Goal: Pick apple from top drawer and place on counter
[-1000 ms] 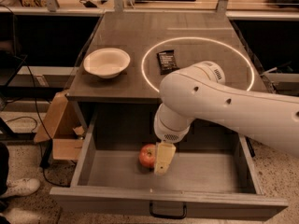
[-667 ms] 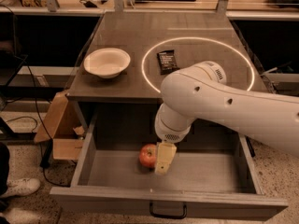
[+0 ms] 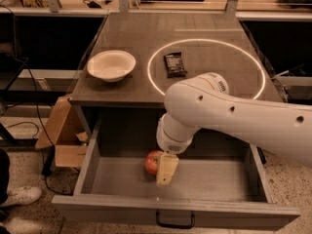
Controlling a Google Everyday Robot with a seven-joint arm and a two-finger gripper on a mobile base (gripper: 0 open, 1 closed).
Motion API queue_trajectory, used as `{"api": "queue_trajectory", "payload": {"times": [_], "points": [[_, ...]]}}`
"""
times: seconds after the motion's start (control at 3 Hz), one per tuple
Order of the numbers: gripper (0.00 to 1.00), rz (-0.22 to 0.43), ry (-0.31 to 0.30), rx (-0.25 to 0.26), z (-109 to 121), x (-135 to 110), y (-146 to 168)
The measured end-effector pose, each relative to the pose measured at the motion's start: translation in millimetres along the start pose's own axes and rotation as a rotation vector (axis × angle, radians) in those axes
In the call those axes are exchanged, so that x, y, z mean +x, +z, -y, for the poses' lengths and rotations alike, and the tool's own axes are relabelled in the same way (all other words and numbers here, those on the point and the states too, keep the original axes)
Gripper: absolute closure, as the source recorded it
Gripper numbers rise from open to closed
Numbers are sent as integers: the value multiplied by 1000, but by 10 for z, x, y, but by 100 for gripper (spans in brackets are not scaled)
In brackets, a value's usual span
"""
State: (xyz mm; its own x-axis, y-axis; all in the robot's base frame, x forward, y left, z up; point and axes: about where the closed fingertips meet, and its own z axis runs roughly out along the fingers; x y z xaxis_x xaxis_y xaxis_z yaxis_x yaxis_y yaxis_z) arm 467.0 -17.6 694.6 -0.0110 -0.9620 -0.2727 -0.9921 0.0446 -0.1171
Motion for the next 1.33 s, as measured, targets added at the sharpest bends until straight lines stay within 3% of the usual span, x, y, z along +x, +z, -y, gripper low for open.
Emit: {"api": "queue_trajectory", "payload": {"times": [0.33,0.67,1.33], "points": [[0,30,-9,-25,123,-190,329],[0,30,-10,-25,119,-188,332],[0,-1,6,-38,64,-79,656]]}}
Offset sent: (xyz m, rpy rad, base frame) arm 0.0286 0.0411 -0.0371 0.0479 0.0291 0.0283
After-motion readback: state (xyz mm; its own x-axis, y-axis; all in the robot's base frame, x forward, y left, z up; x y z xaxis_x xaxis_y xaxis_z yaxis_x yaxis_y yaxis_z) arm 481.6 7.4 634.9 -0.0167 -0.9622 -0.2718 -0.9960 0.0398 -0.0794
